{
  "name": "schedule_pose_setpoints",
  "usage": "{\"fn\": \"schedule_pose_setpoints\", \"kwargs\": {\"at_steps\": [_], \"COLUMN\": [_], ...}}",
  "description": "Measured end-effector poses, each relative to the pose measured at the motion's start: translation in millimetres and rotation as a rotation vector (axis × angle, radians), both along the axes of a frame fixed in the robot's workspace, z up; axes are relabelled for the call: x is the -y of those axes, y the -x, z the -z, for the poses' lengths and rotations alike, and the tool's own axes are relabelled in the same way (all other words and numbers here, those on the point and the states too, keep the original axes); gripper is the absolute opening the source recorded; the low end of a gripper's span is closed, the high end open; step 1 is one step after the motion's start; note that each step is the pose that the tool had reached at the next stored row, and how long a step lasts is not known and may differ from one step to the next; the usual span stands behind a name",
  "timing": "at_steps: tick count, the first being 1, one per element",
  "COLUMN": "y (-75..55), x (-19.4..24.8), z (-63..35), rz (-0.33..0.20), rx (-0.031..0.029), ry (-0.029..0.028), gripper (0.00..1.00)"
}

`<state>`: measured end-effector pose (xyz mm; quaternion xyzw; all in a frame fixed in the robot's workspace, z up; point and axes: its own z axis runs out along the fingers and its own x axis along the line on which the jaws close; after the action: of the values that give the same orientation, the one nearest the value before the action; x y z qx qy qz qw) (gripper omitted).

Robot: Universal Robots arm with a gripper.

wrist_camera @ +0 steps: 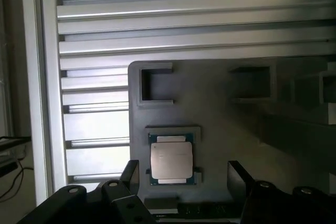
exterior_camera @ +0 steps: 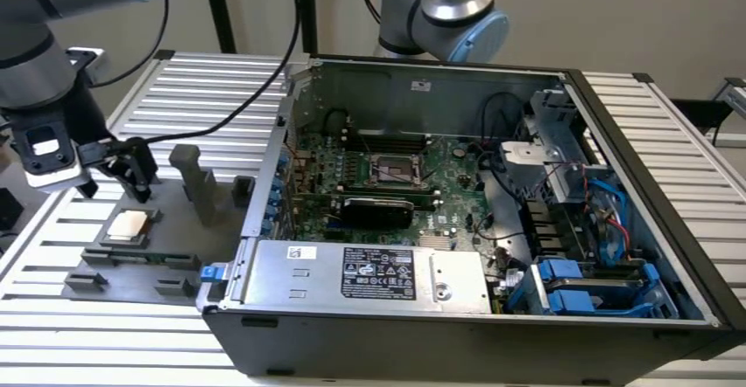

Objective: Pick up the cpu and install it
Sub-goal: 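Pick up the cpu and move it towards the insertion slot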

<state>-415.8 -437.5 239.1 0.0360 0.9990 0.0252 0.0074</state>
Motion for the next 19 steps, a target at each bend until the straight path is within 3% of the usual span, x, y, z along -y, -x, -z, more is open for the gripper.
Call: {"fn": "schedule_pose_setpoints", "kwargs": {"at_steps": [19], "y": [9.8], "x": [1.1], "z": [34.5], "rz": [0.000], "rx": [-0.0001], "ry": [0.0000], "gripper": [0.77]}}
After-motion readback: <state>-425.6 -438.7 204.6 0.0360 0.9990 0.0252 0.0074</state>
